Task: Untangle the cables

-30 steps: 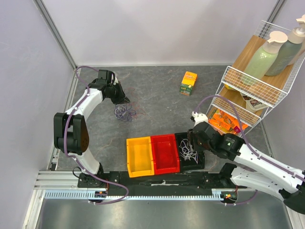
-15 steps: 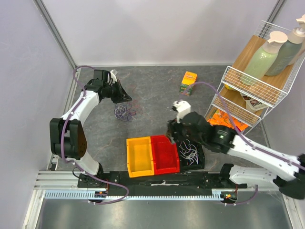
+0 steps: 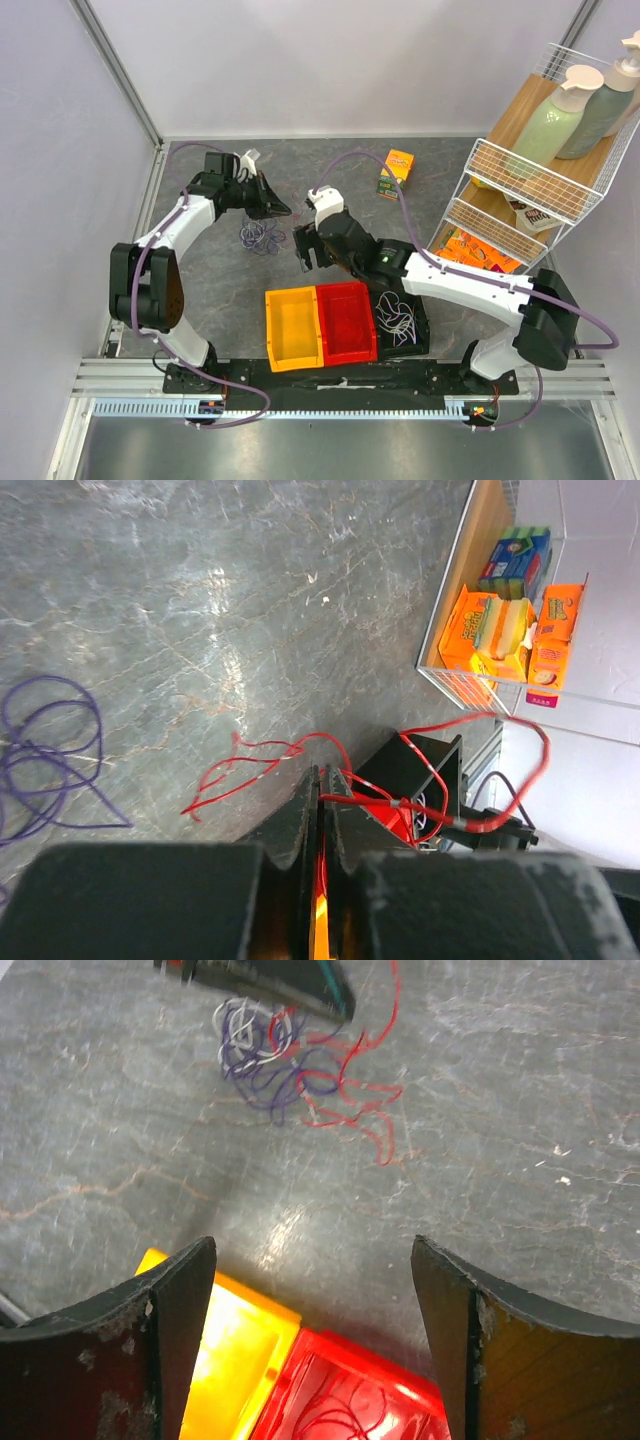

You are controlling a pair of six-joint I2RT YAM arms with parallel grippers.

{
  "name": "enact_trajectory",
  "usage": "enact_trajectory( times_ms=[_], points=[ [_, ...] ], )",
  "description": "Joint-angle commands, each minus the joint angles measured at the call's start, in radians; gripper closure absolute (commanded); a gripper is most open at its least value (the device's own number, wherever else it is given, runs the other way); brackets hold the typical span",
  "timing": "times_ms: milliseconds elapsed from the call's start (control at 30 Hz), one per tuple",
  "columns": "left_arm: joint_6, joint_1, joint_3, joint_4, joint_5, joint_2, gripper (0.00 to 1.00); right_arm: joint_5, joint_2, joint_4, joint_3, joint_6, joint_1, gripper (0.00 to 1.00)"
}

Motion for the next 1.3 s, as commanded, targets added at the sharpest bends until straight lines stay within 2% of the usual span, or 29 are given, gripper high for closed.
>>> enact_trajectory(
  times_ms=[0,100,300,567,667,800,1000,1067,1267],
  points=[
    [-0.018,-0.043,0.034,0.05,0.008,0.065,0.87,-0.049,0.029,0.084,0.014,0.036,-0.095,0.14],
    [-0.006,-0.063,0.065,0.03,-0.006,0.102,0.73,-0.141,0.041,0.109,-0.02,0.073,-0.162,0.14],
    [0.034,-0.071,0.108,-0.05,-0.03,0.114,0.53,-0.175,0.076,0.112,0.007,0.011,-0.19,0.14],
    [0.048,0.068,0.043,-0.061,-0.157,-0.08,0.5,-0.213,0.277,-0.024,0.213,-0.339,-0.21,0.13],
    [0.017,0.121,-0.004,-0.032,-0.161,-0.12,0.5,-0.276,0.39,-0.079,0.302,-0.503,-0.215,0.12],
    [0.002,0.137,-0.013,-0.024,-0.148,-0.13,0.5,-0.271,0.519,-0.135,0.409,-0.638,-0.218,0.14],
    [-0.011,0.141,-0.016,-0.016,-0.104,-0.123,0.5,-0.27,0.59,-0.133,0.455,-0.802,-0.218,0.14],
    [-0.017,0.171,-0.018,-0.01,-0.081,-0.117,0.5,-0.256,0.613,-0.135,0.472,-0.844,-0.221,0.14],
    [-0.024,0.177,-0.023,0.001,-0.064,-0.119,0.5,-0.296,0.697,-0.141,0.538,-0.885,-0.244,0.13]
  ],
)
